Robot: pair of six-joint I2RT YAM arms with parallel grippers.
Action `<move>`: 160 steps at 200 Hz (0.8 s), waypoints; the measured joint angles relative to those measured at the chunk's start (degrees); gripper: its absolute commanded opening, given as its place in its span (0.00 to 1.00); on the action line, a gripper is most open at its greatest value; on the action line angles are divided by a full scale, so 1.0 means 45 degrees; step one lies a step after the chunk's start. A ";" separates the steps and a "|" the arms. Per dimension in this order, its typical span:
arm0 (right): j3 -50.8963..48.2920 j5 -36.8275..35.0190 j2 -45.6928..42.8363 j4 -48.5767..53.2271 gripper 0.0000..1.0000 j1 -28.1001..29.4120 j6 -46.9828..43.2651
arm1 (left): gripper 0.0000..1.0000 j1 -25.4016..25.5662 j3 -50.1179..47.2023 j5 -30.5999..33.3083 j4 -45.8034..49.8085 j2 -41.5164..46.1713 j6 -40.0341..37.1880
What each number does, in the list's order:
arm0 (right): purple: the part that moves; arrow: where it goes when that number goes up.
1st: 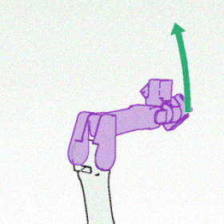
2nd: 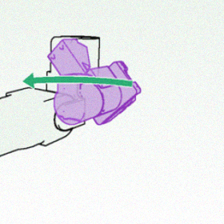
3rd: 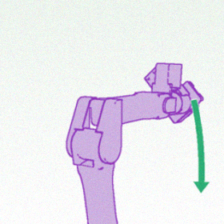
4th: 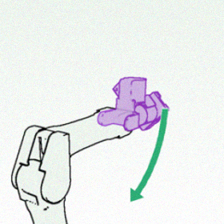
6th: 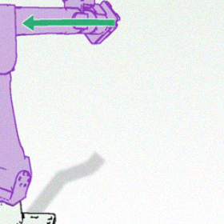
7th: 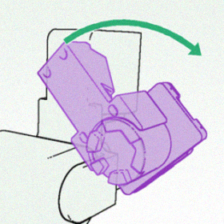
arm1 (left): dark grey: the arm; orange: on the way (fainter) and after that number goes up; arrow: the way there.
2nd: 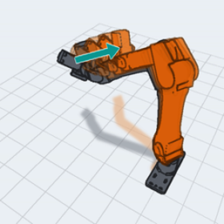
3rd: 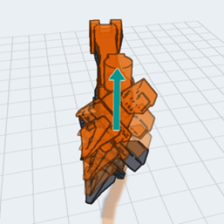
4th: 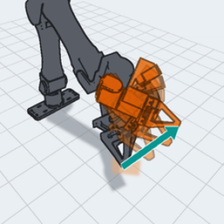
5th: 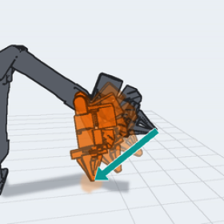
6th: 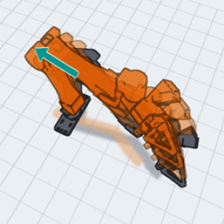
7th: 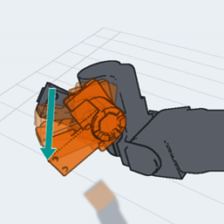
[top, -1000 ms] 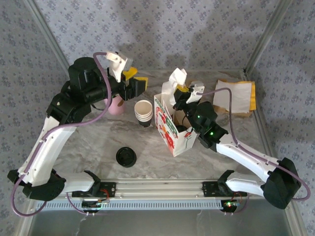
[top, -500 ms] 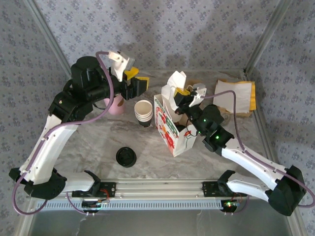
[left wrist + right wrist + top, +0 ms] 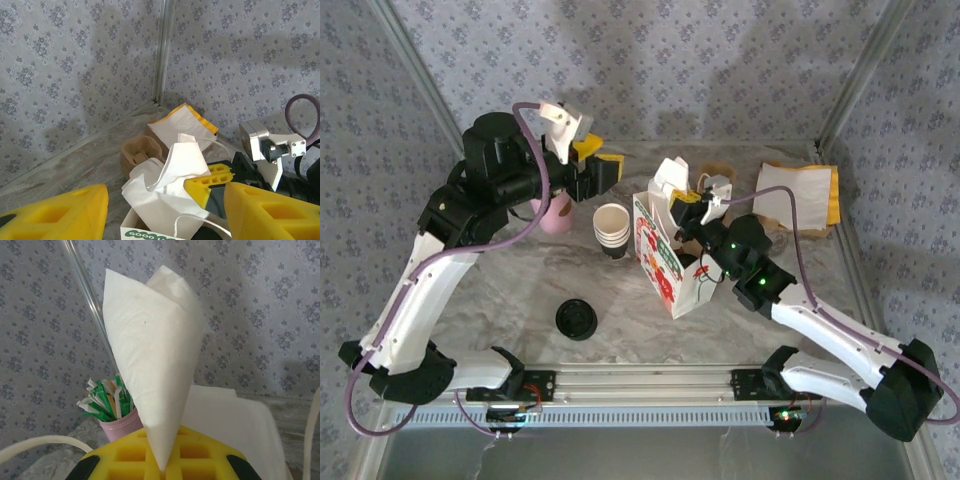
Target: Pack the takeout coffee
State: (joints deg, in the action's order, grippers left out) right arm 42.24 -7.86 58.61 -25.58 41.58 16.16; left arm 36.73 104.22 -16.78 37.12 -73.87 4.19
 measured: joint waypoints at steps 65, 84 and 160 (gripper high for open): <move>-0.0005 0.0330 0.0092 0.0262 0.41 -0.0078 0.0277 | 0.62 0.0000 0.0000 -0.0034 -0.0010 -0.0112 0.0000; 0.0102 0.0287 -0.0189 0.0894 0.43 -0.0078 0.0219 | 0.62 0.0000 0.0000 -0.0034 -0.0010 -0.0112 0.0000; 0.1520 -0.0204 -0.1005 0.2866 0.52 -0.0063 0.0214 | 0.62 0.0000 0.0000 -0.0078 -0.0024 -0.0112 0.0049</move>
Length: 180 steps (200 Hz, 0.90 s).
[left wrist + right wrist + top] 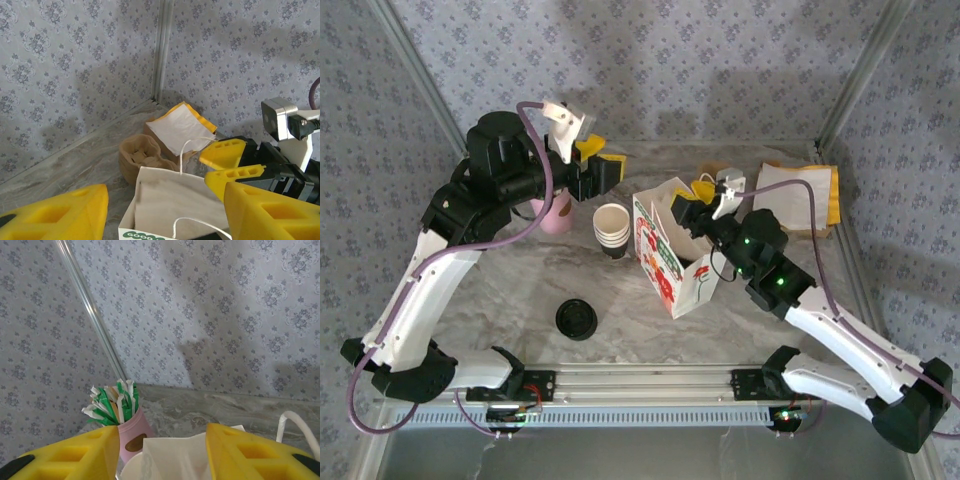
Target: Pack the takeout coffee
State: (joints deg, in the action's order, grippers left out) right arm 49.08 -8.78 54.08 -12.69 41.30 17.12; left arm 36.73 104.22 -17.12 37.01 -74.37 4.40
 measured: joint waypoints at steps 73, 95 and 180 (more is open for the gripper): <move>0.0612 -0.0583 -0.0636 0.2793 0.56 0.0024 0.0000 | 0.63 0.0000 0.0000 0.0000 0.0000 0.0000 0.0000; 0.1734 -0.0724 -0.0942 0.4129 0.57 0.0019 -0.0049 | 0.64 0.0000 0.0000 0.0000 0.0000 0.0000 0.0000; 0.5197 -0.2404 -0.1792 0.8869 0.67 -0.1360 -0.0423 | 1.00 -0.0253 -0.1957 0.4031 -0.0369 0.1209 0.0967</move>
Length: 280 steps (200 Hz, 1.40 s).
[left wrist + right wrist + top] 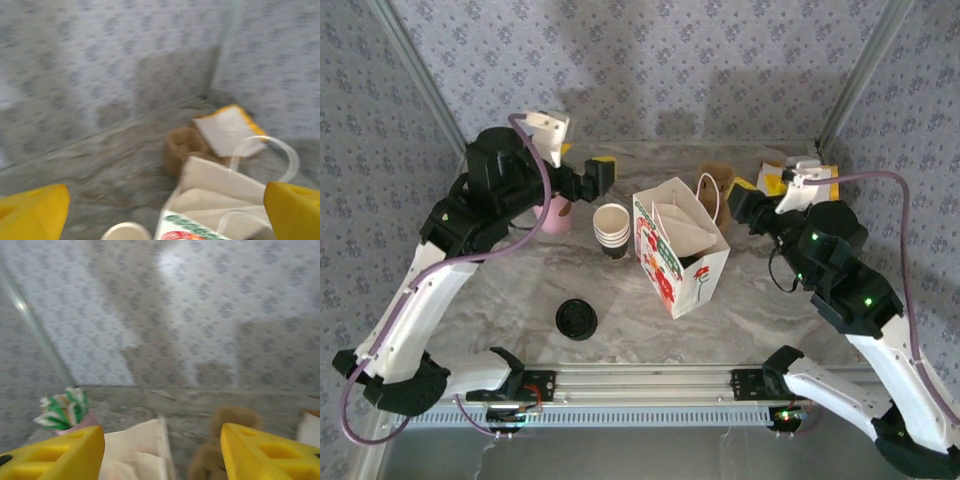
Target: Pack the takeout coffee
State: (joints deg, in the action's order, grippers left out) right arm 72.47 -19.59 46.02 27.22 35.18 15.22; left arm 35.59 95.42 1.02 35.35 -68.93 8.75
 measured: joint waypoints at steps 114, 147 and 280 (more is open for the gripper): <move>-0.7563 0.2244 -0.0554 -0.1379 0.79 -0.8762 0.0792 | 1.00 -0.6581 -1.1778 0.4469 -0.3424 0.3521 0.1846; -0.9855 0.2001 -0.0792 -0.3614 0.90 -0.8767 -0.0500 | 1.00 -0.6693 -1.4066 0.4245 -0.5654 0.3667 0.0670; -1.3449 0.3735 0.5032 -1.4562 1.00 -0.8257 -0.2647 | 1.00 -0.8670 -1.6500 0.0291 -1.4712 -0.2137 -0.0792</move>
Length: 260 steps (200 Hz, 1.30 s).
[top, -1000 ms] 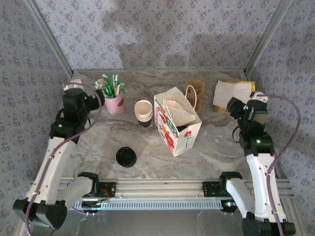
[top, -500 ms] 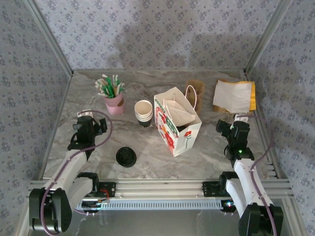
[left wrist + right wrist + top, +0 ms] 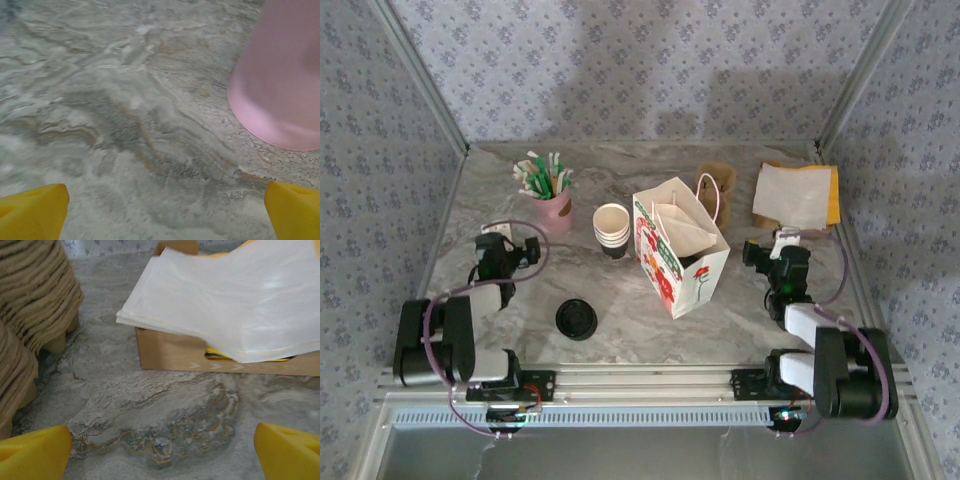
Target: Pack the takeout coffee
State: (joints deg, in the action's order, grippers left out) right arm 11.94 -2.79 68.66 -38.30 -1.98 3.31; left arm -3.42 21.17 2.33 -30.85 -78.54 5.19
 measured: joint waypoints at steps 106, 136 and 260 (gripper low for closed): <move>0.1705 0.1433 0.4197 -0.2429 0.99 -0.0063 -0.1263 | 1.00 0.0136 0.0680 -0.0986 -0.2798 -0.1982 -0.0680; 0.2123 0.1336 0.4197 -0.2395 0.99 -0.0194 -0.1229 | 1.00 0.0204 0.0680 -0.0981 -0.2861 -0.1982 -0.0719; 0.2127 0.1146 0.4197 -0.2195 1.00 -0.0160 -0.1224 | 1.00 0.0214 0.0680 -0.0889 -0.2866 -0.1982 -0.0724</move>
State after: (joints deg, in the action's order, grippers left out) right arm 21.52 2.37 87.55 -48.18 -2.70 -2.20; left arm -2.46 24.23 -1.67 -43.75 -87.46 1.93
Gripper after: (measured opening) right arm 0.995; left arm 0.997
